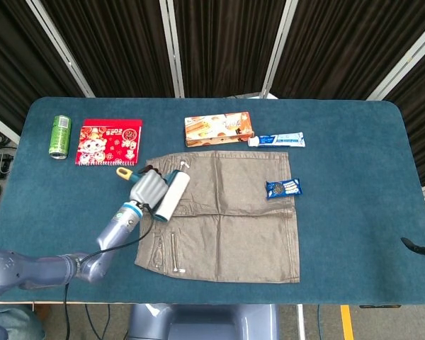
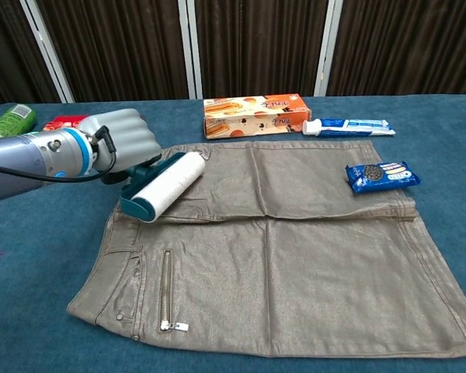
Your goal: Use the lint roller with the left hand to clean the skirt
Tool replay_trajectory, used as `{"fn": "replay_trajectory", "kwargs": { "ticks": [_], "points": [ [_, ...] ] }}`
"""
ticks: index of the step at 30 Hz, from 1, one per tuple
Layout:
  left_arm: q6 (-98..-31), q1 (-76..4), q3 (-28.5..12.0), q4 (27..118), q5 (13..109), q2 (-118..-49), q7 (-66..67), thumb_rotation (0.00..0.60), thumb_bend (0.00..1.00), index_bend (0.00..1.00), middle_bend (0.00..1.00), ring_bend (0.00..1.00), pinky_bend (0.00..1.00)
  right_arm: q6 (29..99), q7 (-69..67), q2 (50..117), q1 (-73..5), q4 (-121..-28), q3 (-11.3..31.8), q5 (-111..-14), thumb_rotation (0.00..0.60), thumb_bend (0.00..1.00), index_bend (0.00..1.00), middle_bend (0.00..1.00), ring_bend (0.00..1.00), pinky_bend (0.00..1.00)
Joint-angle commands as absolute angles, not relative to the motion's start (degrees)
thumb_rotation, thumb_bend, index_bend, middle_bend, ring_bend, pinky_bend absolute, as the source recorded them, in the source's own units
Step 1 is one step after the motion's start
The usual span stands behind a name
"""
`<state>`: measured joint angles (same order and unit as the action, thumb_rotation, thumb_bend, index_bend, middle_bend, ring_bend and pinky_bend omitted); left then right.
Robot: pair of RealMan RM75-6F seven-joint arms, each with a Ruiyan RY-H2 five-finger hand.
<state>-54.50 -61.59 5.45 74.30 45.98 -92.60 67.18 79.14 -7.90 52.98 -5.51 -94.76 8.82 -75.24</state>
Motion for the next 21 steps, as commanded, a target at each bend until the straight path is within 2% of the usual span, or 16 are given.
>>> {"fn": "replay_trajectory", "kwargs": {
  "ticks": [1, 14, 21],
  "points": [
    [-54.8, -60.3, 5.9, 73.9, 46.6, -91.2, 65.6, 0.600, 0.82, 0.59, 0.45, 0.39, 0.46, 79.2, -7.8, 53.0, -5.5, -94.9, 8.7, -75.4, 0.600, 0.00, 0.00, 0.00, 0.00, 0.00],
    [-56.9, -54.9, 5.7, 72.9, 49.0, -86.1, 58.0, 0.600, 0.81, 0.59, 0.45, 0.39, 0.46, 79.7, -7.2, 52.9, -5.5, -95.7, 8.4, -76.4, 0.600, 0.00, 0.00, 0.00, 0.00, 0.00],
    [-55.0, -51.2, 6.2, 70.0, 50.2, -86.2, 52.8, 0.600, 0.80, 0.58, 0.45, 0.39, 0.46, 80.1, -6.4, 52.8, -5.4, -96.4, 8.1, -77.2, 0.600, 0.00, 0.00, 0.00, 0.00, 0.00]
  ]
}}
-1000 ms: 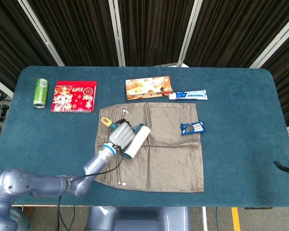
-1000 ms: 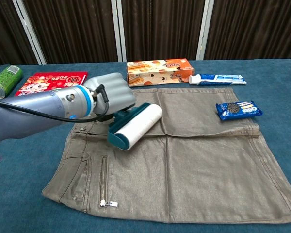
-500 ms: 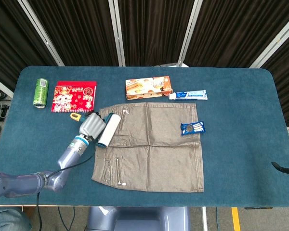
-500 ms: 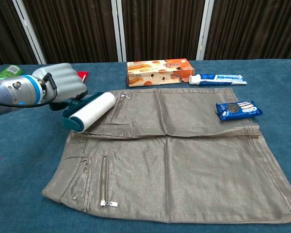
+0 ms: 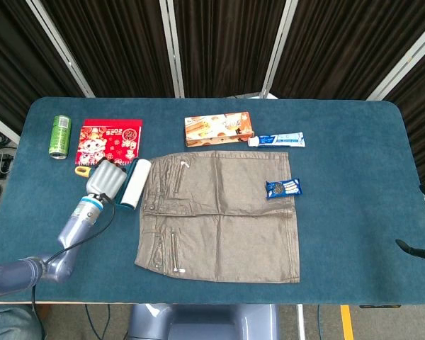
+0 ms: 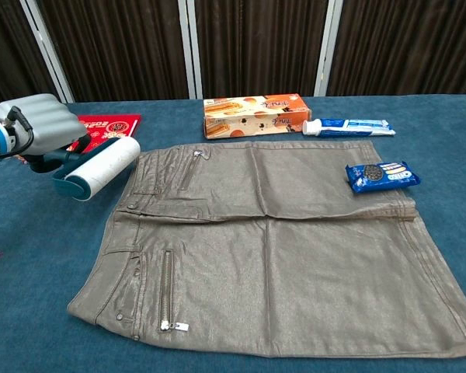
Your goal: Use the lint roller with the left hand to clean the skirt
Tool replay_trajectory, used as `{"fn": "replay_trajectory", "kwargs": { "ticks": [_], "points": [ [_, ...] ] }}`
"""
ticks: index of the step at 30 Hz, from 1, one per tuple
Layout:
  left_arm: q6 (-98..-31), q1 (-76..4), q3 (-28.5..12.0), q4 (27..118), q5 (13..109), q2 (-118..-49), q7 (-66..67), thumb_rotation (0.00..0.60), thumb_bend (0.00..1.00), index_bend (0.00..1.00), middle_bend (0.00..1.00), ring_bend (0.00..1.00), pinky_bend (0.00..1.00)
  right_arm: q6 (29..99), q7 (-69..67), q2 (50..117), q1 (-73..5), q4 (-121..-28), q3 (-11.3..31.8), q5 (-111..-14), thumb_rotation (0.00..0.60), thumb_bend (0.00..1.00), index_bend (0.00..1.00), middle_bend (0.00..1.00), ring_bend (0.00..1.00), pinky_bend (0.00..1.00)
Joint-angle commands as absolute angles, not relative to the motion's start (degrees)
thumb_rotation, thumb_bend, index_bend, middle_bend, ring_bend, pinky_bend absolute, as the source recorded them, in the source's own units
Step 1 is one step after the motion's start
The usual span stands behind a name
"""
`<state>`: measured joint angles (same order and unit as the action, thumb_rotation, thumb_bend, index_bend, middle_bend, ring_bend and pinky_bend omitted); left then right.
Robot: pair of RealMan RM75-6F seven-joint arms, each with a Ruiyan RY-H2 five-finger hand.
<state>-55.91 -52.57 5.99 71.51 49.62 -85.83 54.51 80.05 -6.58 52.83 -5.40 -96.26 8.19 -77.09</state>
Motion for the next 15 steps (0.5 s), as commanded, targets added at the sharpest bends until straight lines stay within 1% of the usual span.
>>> {"fn": "replay_trajectory", "kwargs": {
  "ticks": [1, 3, 4, 5, 6, 7, 8, 9, 11, 15],
  "points": [
    [-54.7, -50.7, 6.3, 69.1, 50.5, -86.7, 52.2, 0.600, 0.79, 0.57, 0.44, 0.39, 0.46, 80.2, -6.3, 52.9, -5.4, -96.4, 8.0, -77.3, 0.600, 0.00, 0.00, 0.00, 0.00, 0.00],
    [-54.1, -49.9, 6.2, 67.7, 50.7, -87.7, 51.2, 0.600, 0.74, 0.55, 0.43, 0.38, 0.46, 80.2, -6.0, 52.9, -5.4, -96.6, 8.0, -77.4, 0.600, 0.00, 0.00, 0.00, 0.00, 0.00],
    [-53.9, -49.6, 6.0, 67.0, 50.8, -88.2, 50.7, 0.600, 0.64, 0.52, 0.40, 0.37, 0.45, 80.2, -5.9, 52.9, -5.4, -96.6, 7.9, -77.5, 0.600, 0.00, 0.00, 0.00, 0.00, 0.00],
    [-53.7, -49.2, 5.8, 66.1, 51.0, -88.7, 50.2, 0.600, 0.46, 0.49, 0.36, 0.34, 0.42, 80.2, -5.7, 52.9, -5.4, -96.7, 7.9, -77.5, 0.600, 0.00, 0.00, 0.00, 0.00, 0.00],
    [-53.6, -49.0, 5.7, 65.6, 51.3, -89.1, 49.8, 0.600, 0.32, 0.46, 0.32, 0.30, 0.39, 80.3, -5.5, 53.0, -5.4, -96.7, 7.9, -77.5, 0.600, 0.00, 0.00, 0.00, 0.00, 0.00],
    [-53.6, -48.7, 5.5, 65.1, 51.7, -89.4, 49.3, 0.600, 0.14, 0.41, 0.26, 0.23, 0.33, 80.3, -5.4, 53.0, -5.4, -96.7, 7.8, -77.5, 0.600, 0.00, 0.00, 0.00, 0.00, 0.00],
    [-53.5, -48.4, 5.3, 64.8, 51.9, -89.6, 48.7, 0.600, 0.03, 0.36, 0.19, 0.17, 0.26, 80.3, -5.2, 53.0, -5.4, -96.8, 7.8, -77.6, 0.600, 0.00, 0.00, 0.00, 0.00, 0.00],
    [-53.0, -48.1, 5.0, 64.9, 51.7, -89.5, 48.0, 0.600, 0.00, 0.33, 0.15, 0.13, 0.22, 80.4, -5.0, 53.0, -5.4, -97.0, 7.8, -77.6, 0.600, 0.00, 0.00, 0.00, 0.00, 0.00],
    [-52.6, -47.8, 4.4, 65.4, 51.6, -88.9, 46.9, 0.600, 0.00, 0.27, 0.09, 0.07, 0.17, 80.4, -4.8, 53.1, -5.4, -97.1, 7.7, -77.7, 0.600, 0.00, 0.00, 0.00, 0.00, 0.00],
    [-53.7, -46.6, 2.5, 68.2, 51.8, -86.8, 43.2, 0.600, 0.00, 0.22, 0.05, 0.04, 0.14, 80.7, -4.7, 53.0, -5.3, -97.5, 7.6, -78.0, 0.600, 0.00, 0.00, 0.00, 0.00, 0.00]
  ]
}}
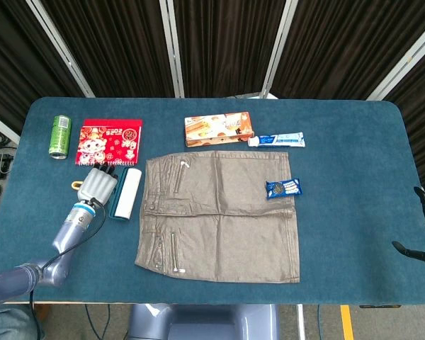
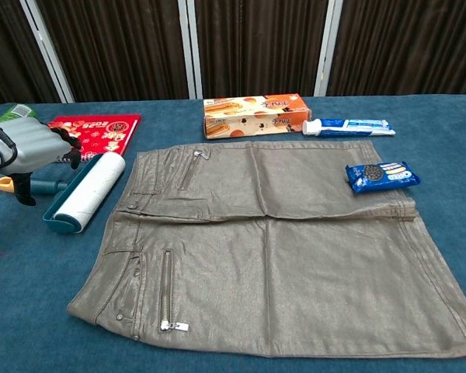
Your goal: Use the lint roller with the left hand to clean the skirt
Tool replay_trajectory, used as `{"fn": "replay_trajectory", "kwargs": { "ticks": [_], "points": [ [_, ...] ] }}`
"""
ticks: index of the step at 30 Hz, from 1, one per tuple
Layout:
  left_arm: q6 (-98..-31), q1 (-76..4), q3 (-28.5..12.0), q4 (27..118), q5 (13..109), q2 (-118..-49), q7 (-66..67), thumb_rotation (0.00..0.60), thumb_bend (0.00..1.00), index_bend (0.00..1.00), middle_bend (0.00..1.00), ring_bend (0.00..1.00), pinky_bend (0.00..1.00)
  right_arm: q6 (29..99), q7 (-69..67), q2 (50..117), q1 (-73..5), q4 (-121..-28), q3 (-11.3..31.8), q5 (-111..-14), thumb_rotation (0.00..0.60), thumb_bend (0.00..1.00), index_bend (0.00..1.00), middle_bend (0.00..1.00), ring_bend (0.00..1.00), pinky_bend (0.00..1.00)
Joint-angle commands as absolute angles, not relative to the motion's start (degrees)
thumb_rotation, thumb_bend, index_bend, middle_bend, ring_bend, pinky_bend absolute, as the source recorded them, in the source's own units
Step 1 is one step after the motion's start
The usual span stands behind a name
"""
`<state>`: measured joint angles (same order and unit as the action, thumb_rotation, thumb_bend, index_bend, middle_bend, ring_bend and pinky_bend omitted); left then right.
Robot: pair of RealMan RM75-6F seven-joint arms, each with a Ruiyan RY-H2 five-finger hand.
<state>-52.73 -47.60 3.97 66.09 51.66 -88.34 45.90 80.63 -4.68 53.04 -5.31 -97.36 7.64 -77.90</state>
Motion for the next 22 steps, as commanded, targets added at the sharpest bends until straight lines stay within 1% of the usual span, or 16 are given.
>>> {"fn": "replay_trajectory", "kwargs": {
  "ticks": [1, 2, 6, 12, 15, 17, 19, 22],
  "points": [
    [-54.3, -46.2, 1.9, 69.3, 52.0, -86.0, 41.8, 0.600, 0.00, 0.22, 0.04, 0.04, 0.14, 80.8, -4.7, 53.0, -5.2, -97.6, 7.6, -78.2, 0.600, 0.00, 0.00, 0.00, 0.00, 0.00],
    [-55.0, -45.7, 1.4, 70.4, 52.4, -85.2, 40.5, 0.600, 0.00, 0.21, 0.03, 0.03, 0.14, 80.9, -4.8, 52.9, -5.2, -97.6, 7.6, -78.3, 0.600, 0.00, 0.00, 0.00, 0.00, 0.00],
    [-61.3, -41.7, -1.5, 78.5, 55.8, -79.1, 30.6, 0.600, 0.00, 0.19, 0.00, 0.01, 0.11, 81.5, -5.6, 52.6, -5.0, -98.0, 7.4, -79.1, 0.600, 0.00, 0.00, 0.00, 0.00, 0.00],
    [-71.5, -34.0, -3.5, 87.8, 59.6, -72.3, 18.7, 0.600, 0.00, 0.08, 0.00, 0.00, 0.09, 82.2, -6.9, 52.0, -4.6, -98.3, 7.2, -80.1, 0.600, 0.00, 0.00, 0.00, 0.00, 0.00],
    [-77.8, -28.5, -3.0, 92.8, 62.9, -68.8, 12.0, 0.600, 0.00, 0.06, 0.00, 0.00, 0.08, 82.8, -7.5, 51.8, -4.4, -98.5, 7.0, -81.0, 0.600, 0.00, 0.00, 0.00, 0.00, 0.00],
    [-80.6, -25.8, -2.4, 94.7, 64.9, -67.6, 8.8, 0.600, 0.00, 0.06, 0.00, 0.00, 0.08, 83.1, -7.8, 51.7, -4.3, -98.5, 6.9, -81.5, 0.600, 0.00, 0.00, 0.00, 0.00, 0.00],
    [-82.9, -23.3, -1.6, 95.9, 67.2, -66.7, 6.6, 0.600, 0.00, 0.07, 0.00, 0.00, 0.08, 83.2, -8.0, 51.7, -4.3, -98.4, 6.8, -81.9, 0.600, 0.00, 0.00, 0.00, 0.00, 0.00],
    [-84.7, -21.0, -0.8, 96.8, 69.8, -66.4, 4.1, 0.600, 0.00, 0.08, 0.00, 0.00, 0.08, 83.3, -8.1, 51.6, -4.2, -98.4, 6.6, -82.2, 0.600, 0.00, 0.00, 0.00, 0.00, 0.00]
  ]
}}
